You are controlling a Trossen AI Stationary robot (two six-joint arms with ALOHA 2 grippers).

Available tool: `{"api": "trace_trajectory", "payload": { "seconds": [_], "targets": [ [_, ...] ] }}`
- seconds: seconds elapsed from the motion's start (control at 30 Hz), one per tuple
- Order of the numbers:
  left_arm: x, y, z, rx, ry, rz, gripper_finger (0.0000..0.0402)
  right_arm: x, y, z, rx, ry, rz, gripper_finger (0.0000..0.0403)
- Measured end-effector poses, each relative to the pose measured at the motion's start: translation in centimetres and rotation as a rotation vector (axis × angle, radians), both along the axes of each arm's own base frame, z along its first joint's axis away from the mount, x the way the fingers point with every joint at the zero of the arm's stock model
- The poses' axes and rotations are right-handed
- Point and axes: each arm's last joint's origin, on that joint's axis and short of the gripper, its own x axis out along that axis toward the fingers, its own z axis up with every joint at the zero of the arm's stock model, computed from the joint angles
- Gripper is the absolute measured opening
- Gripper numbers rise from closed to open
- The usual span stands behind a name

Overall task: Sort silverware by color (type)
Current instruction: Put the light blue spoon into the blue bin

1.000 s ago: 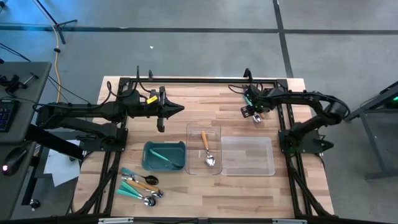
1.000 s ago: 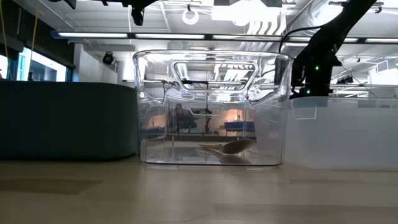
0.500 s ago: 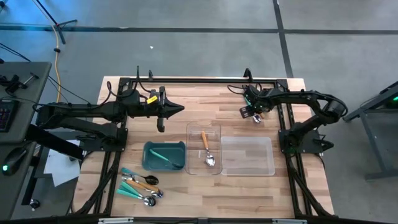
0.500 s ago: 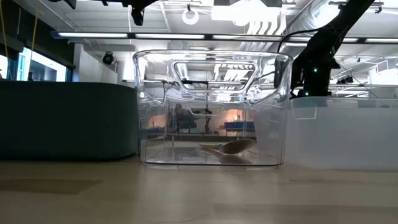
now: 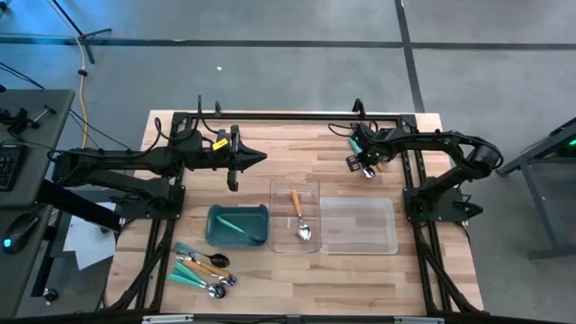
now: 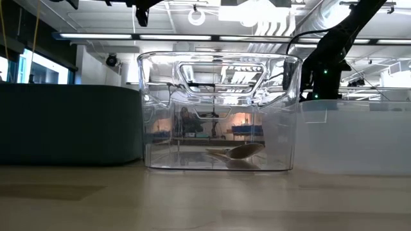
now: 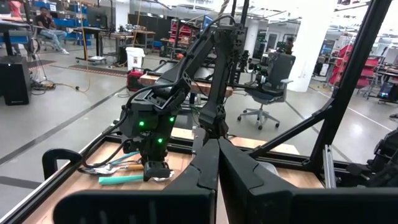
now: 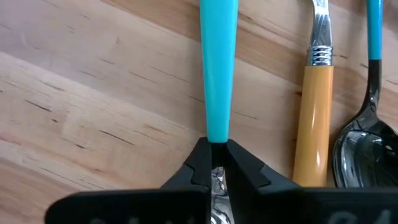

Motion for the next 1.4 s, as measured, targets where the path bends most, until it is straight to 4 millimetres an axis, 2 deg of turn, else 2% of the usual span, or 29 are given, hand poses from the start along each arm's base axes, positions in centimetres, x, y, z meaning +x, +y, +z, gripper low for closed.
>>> {"api": "trace_trajectory", "payload": {
  "seconds": [0.43,0.6,0.93,1.1,1.27,1.4],
  "targets": [
    [0.0,0.0,0.0,0.0,0.0,0.0,0.0,0.0,0.0,0.2,-0.005,-0.02,0.032,0.0005],
    [0.0,0.0,0.0,0.0,-0.001,-0.001,0.0,0.2,0.4,2.3,-0.073,-0.142,0.056,0.0005],
    [0.0,0.0,0.0,0.0,0.0,-0.001,0.0,2.2,3.9,8.4,-0.389,-0.503,0.196,0.0005],
    [0.0,0.0,0.0,0.0,0.0,-0.001,0.0,3.7,6.2,9.2,-0.535,-0.713,0.229,0.0005],
    [0.0,0.0,0.0,0.0,0.0,-0.001,0.0,4.9,8.6,9.7,-0.556,-0.873,0.31,0.0005],
    [0.0,0.0,0.0,0.001,0.0,0.0,0.0,5.9,10.7,11.4,-0.568,-1.004,0.506,0.0005]
  ]
}}
